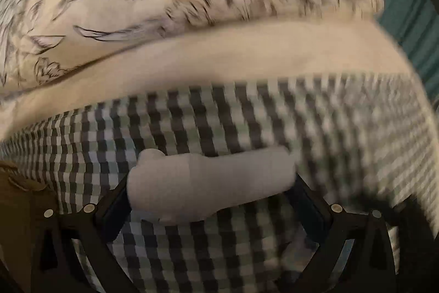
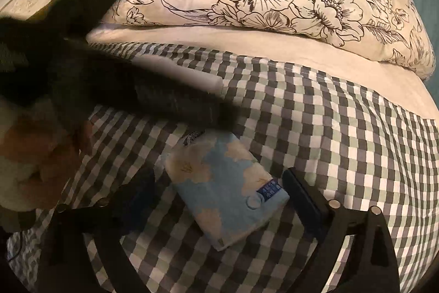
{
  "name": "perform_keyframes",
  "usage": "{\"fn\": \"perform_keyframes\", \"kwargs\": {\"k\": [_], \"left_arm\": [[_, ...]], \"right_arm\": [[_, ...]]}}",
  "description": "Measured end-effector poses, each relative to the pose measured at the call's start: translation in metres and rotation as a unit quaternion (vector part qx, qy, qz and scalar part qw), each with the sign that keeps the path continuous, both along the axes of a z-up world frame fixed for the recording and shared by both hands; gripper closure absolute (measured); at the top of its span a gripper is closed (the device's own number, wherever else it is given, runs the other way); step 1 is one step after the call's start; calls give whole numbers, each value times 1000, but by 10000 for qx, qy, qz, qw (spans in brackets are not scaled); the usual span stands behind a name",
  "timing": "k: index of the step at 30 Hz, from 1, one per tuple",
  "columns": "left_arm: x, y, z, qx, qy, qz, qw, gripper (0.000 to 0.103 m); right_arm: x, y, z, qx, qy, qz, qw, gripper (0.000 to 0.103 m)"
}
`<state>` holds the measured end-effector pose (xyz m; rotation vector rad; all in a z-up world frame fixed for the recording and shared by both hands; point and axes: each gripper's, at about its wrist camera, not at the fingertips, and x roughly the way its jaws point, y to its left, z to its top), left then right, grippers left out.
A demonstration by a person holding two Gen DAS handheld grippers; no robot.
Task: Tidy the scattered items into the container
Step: 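Grasp the white bottle with the left gripper while the right grasps the tissue pack, then lift the white bottle and tissue pack and carry them to the box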
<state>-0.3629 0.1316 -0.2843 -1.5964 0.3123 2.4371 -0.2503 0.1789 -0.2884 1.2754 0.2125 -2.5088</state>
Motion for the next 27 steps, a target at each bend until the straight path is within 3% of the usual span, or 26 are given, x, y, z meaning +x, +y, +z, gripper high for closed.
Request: {"fn": "perform_keyframes", "kwargs": {"k": [2, 4, 6, 9, 11, 19, 27], "left_arm": [[-1, 2, -1, 73, 217, 87, 9997, 0], [-8, -4, -2, 439, 153, 384, 9982, 0], [-10, -4, -1, 514, 202, 416, 9976, 0], [-11, -9, -1, 677, 243, 484, 9962, 0], [-11, -13, 0, 850, 236, 569, 9945, 0], [18, -21, 16, 933, 359, 539, 9935, 0], [67, -28, 63, 984, 785, 489, 9908, 0]], "right_arm": [[0, 0, 0, -27, 50, -4, 10000, 8], [1, 2, 0, -99, 78, -20, 9999, 8], [1, 3, 1, -148, 93, -22, 9998, 8], [2, 4, 2, -170, 128, -66, 9998, 25], [2, 10, 4, -270, 131, -113, 9995, 28], [11, 18, 10, -403, -90, -324, 9986, 31], [49, 39, 35, -351, -78, -530, 9979, 32]]}}
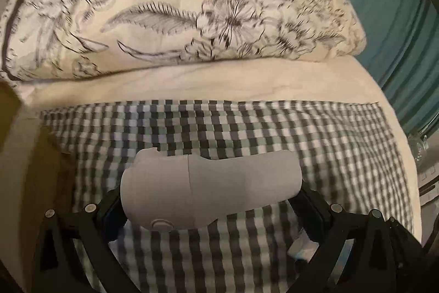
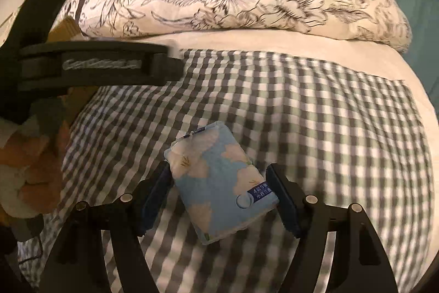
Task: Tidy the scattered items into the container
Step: 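Lift the white bottle and tissue pack and carry them to the box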
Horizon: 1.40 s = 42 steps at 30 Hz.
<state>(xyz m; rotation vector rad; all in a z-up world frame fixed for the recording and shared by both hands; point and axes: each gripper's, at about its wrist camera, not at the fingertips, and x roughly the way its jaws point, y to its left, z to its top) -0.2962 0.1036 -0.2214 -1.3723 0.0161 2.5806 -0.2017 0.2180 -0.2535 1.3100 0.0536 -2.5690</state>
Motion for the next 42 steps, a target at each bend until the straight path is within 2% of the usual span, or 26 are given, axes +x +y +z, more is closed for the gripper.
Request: {"fn": "perform_keyframes", "kwargs": {"k": [6, 11, 27, 31, 42], "left_arm": [[53, -30, 38, 49, 285, 110, 9995, 0], [89, -32, 68, -25, 512, 158, 9986, 0], [208, -74, 183, -83, 1331, 241, 9908, 0], [233, -79, 197, -233, 1551, 175, 9875, 0], [278, -121, 227, -118, 1898, 340, 9812, 0]], "right_arm": [[30, 12, 34, 0, 133, -186, 9997, 32], [52, 21, 58, -98, 284, -328, 9990, 32], [144, 22, 152, -628, 1071, -610, 9904, 32], [163, 15, 169, -705, 1243, -663, 9875, 32], [198, -11, 210, -729, 1567, -607, 9831, 32]]}}
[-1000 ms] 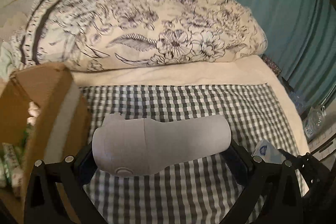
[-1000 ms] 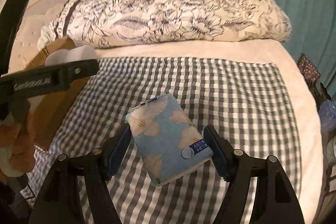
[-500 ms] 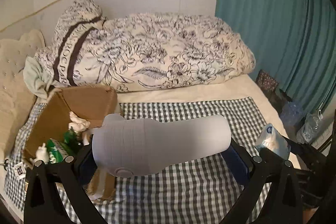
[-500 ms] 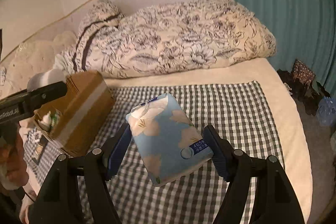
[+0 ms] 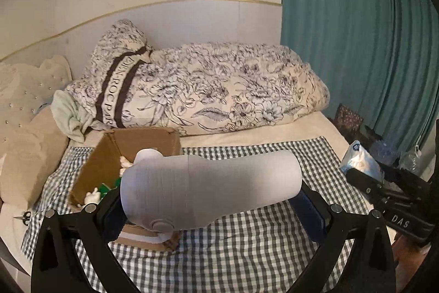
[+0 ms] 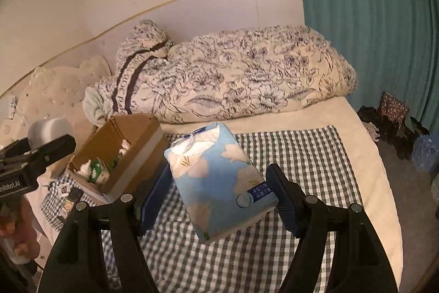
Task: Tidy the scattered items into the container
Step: 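Lift the white bottle and tissue pack and carry them to the box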
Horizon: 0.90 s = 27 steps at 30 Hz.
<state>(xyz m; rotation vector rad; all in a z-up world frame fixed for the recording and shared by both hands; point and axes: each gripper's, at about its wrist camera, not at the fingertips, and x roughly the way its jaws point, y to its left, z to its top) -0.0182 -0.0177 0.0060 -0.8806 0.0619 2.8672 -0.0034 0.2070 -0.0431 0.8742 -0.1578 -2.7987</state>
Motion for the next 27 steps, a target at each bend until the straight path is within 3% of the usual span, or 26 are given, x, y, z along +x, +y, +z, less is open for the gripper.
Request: {"fn": "perform_keyframes", "kwargs": {"k": [15, 27], "left_arm": [[25, -70, 30, 77, 333, 460, 9984, 0], [22, -119, 36, 132, 371, 840, 9957, 0]], "right_arm": [[16, -67, 52, 74, 468, 459, 9978, 32], [3, -117, 66, 77, 518, 902, 9945, 32]]}}
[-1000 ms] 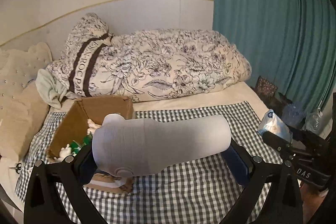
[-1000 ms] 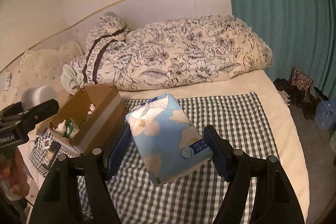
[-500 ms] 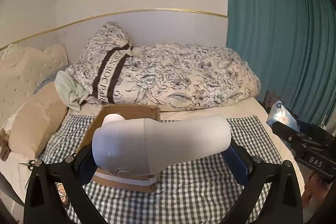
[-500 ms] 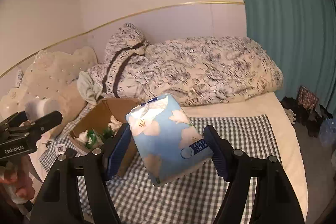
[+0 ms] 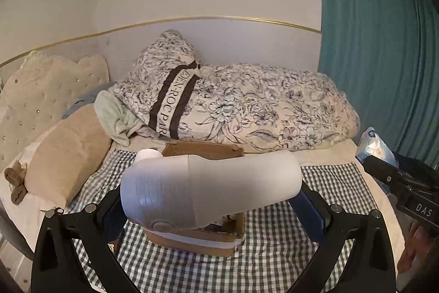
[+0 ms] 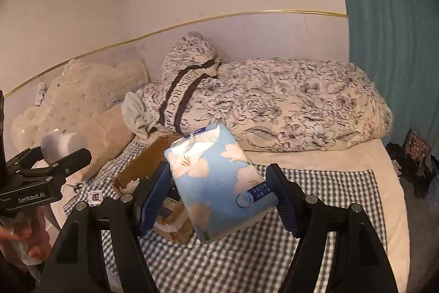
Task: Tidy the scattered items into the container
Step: 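Lift the white bottle and tissue pack and carry them to the box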
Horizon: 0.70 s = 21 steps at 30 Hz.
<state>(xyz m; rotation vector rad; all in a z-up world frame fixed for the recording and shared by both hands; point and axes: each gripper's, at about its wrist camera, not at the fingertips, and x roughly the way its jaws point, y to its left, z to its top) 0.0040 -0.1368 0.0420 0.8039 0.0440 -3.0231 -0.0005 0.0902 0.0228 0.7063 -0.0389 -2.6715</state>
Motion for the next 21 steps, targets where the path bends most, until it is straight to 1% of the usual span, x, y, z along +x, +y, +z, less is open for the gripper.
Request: {"fn": "perform_keyframes", "kwargs": {"k": [3, 12, 17, 21], "left_arm": [[-6, -10, -1, -40, -11, 74, 10000, 0], [-27, -42, -11, 9, -123, 223, 9997, 0], [-43, -55, -23, 36, -237, 276, 9993, 0], [-62, -64, -38, 45, -377, 304, 9988, 0]], "right_arm": [[-4, -12, 0, 4, -12, 92, 10000, 32], [-26, -49, -3, 48, -64, 367, 9993, 32], [-45, -72, -12, 129, -160, 513, 9985, 32], [-62, -89, -26, 135, -317, 640, 9974, 32]]}}
